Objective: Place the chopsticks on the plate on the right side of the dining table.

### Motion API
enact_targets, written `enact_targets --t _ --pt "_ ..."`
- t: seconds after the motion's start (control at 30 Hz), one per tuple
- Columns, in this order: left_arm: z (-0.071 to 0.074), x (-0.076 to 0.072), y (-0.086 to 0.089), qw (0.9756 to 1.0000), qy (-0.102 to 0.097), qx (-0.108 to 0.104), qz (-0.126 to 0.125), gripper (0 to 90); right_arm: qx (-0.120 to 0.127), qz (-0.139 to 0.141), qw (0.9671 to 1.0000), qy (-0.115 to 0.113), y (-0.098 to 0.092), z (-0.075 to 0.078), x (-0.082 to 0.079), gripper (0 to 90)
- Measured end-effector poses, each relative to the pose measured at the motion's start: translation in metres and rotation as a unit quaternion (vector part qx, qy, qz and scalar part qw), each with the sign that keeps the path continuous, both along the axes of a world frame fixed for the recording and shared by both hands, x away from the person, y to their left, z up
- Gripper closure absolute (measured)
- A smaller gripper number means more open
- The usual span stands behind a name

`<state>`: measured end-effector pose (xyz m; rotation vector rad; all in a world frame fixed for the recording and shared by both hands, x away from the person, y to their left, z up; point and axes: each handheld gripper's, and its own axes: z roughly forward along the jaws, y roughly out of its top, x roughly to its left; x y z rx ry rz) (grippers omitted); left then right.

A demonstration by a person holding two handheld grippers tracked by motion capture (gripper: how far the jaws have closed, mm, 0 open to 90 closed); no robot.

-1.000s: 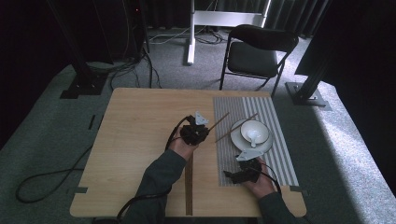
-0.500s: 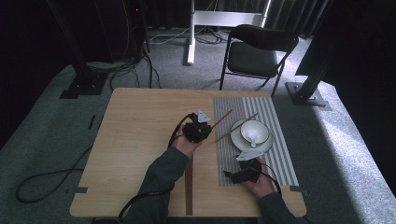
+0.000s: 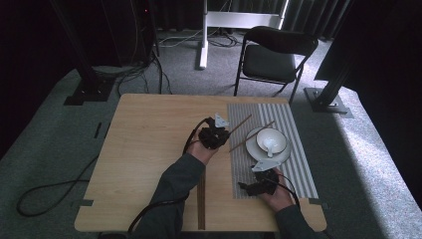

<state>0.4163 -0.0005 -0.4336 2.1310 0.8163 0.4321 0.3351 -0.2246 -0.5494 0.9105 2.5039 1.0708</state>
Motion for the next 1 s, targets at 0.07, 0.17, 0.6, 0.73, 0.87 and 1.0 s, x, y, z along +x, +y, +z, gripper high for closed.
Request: enact_targets --t 0.07,0.17,0.6,0.73,0.87,1.0 --pt "0.0 0.001 -0.001 1.0 -0.001 -0.001 -0.001 84.7 0.0 0.0 1.0 0.0 0.0 0.0 0.0 11.1" --pt "0.001 0.003 -0.004 1.0 -0.001 0.0 -0.003 84.7 0.0 0.0 1.0 0.0 0.0 0.0 0.0 11.1" --pt "0.001 0.009 -0.014 0.9999 -0.004 0.0 -0.011 84.7 -0.001 0.0 1.0 0.0 0.0 0.0 0.0 11.1" --pt "0.0 0.011 -0.016 0.9999 -0.003 0.0 -0.013 84.7 -0.001 0.0 1.0 0.0 0.0 0.0 0.0 11.1" --pt "-0.001 0.013 -0.019 0.9998 -0.004 0.005 -0.017 84.7 0.0 0.0 1.0 0.0 0.0 0.0 0.0 11.1" --pt "-0.001 0.016 -0.021 0.9999 -0.003 0.002 -0.015 84.8 0.0 0.0 1.0 0.0 0.0 0.0 0.0 11.1"
